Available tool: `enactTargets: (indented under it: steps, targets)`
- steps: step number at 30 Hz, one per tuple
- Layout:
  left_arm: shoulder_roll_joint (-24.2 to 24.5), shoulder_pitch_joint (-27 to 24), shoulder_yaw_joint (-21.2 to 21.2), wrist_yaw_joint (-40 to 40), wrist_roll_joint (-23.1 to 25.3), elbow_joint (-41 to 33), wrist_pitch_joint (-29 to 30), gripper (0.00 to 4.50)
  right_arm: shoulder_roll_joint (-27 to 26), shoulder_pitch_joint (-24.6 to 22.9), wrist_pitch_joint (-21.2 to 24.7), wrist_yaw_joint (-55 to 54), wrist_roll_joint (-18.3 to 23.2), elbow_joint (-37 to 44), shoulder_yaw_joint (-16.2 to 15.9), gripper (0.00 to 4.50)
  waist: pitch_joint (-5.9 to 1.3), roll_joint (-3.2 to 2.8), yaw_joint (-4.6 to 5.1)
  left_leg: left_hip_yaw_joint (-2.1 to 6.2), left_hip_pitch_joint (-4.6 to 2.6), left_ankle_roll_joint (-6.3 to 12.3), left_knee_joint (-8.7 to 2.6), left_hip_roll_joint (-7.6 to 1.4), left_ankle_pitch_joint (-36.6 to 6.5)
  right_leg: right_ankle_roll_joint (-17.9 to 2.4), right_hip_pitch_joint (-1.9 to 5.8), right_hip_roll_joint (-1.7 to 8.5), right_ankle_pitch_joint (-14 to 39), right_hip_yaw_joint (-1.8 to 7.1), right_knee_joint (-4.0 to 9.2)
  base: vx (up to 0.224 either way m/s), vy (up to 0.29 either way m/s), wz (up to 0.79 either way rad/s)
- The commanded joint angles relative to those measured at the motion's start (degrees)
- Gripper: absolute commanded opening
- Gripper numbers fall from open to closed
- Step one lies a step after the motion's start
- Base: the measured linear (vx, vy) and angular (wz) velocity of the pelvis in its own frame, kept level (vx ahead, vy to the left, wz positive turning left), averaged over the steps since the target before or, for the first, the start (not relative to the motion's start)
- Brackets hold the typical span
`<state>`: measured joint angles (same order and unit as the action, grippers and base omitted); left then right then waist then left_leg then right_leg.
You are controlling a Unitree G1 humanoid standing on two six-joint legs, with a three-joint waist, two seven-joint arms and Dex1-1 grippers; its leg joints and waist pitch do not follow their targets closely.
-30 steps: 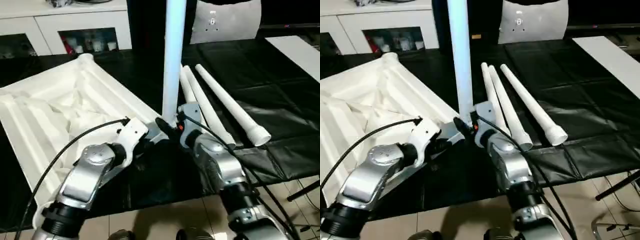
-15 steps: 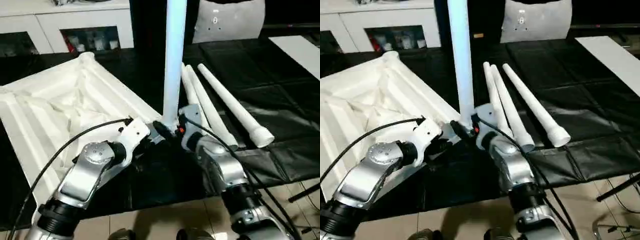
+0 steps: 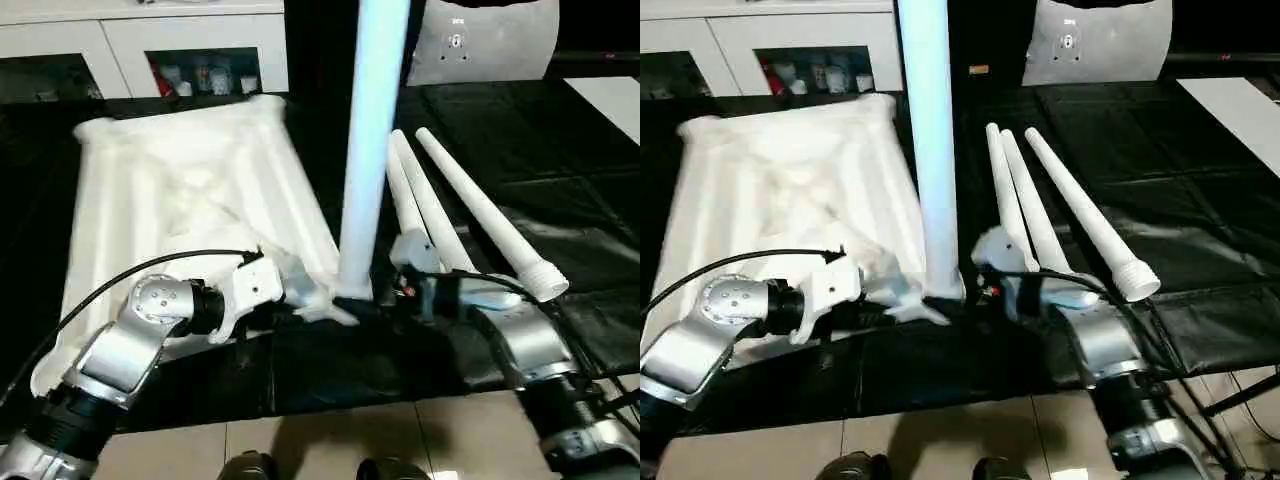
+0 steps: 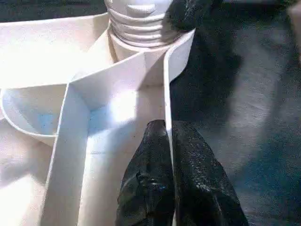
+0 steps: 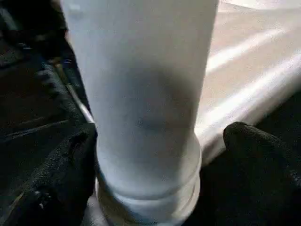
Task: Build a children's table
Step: Rotate leg to tighten
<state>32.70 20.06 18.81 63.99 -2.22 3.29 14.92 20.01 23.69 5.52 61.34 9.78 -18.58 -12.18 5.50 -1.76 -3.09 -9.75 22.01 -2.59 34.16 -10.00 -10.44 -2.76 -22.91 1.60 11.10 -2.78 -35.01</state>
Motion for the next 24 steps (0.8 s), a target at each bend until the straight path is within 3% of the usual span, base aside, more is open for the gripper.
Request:
enactTargets:
  steps: [1, 13, 16, 24]
  targets:
    - [1.34, 1.53, 1.42, 3.14, 0.33, 0.98, -3.14, 0.0, 1.59, -0.39, 1.02, 3.77, 2.15, 1.95, -1.01, 4.47, -4.25, -0.85, 0.27, 1.16, -1.09, 4.69, -3.54, -3.25, -8.14, -12.18, 3.32, 5.79, 6.19, 3.02, 4.09, 0.0, 0.0, 0.0]
    - [1.99, 2.31, 1.54, 5.55, -0.23, 3.77, -6.44, 0.0, 3.07, -0.37, 4.4, 9.66, 3.83, 2.27, -2.6, 3.37, -4.2, -0.62, 0.25, 1.12, -1.09, 4.69, -3.51, -3.39, -7.66, -12.46, 3.14, 5.84, 6.78, 3.0, 4.08, 0.0, 0.0, 0.0]
    - [2.05, 2.18, 1.42, 5.71, -0.24, 3.8, -6.61, 0.0, 3.07, -0.24, 4.58, 10.09, 3.73, 2.07, -2.67, 3.21, -4.19, -0.64, 0.17, 1.11, -1.18, 4.18, -3.55, -3.39, -8.24, -12.1, 3.12, 5.88, 8.58, 3.03, 4.26, 0.0, 0.0, 0.0]
    - [2.08, 2.13, 1.19, 6.17, -0.23, 4.41, -7.28, 0.0, 2.98, 0.34, 4.86, 10.93, 3.73, 1.4, -2.97, 2.76, -4.42, -0.55, 0.1, 1.09, -1.09, 4.55, -3.44, -3.39, -7.04, -12.38, 3.19, 5.88, 6.66, 2.98, 4.0, 0.0, 0.0, 0.0]
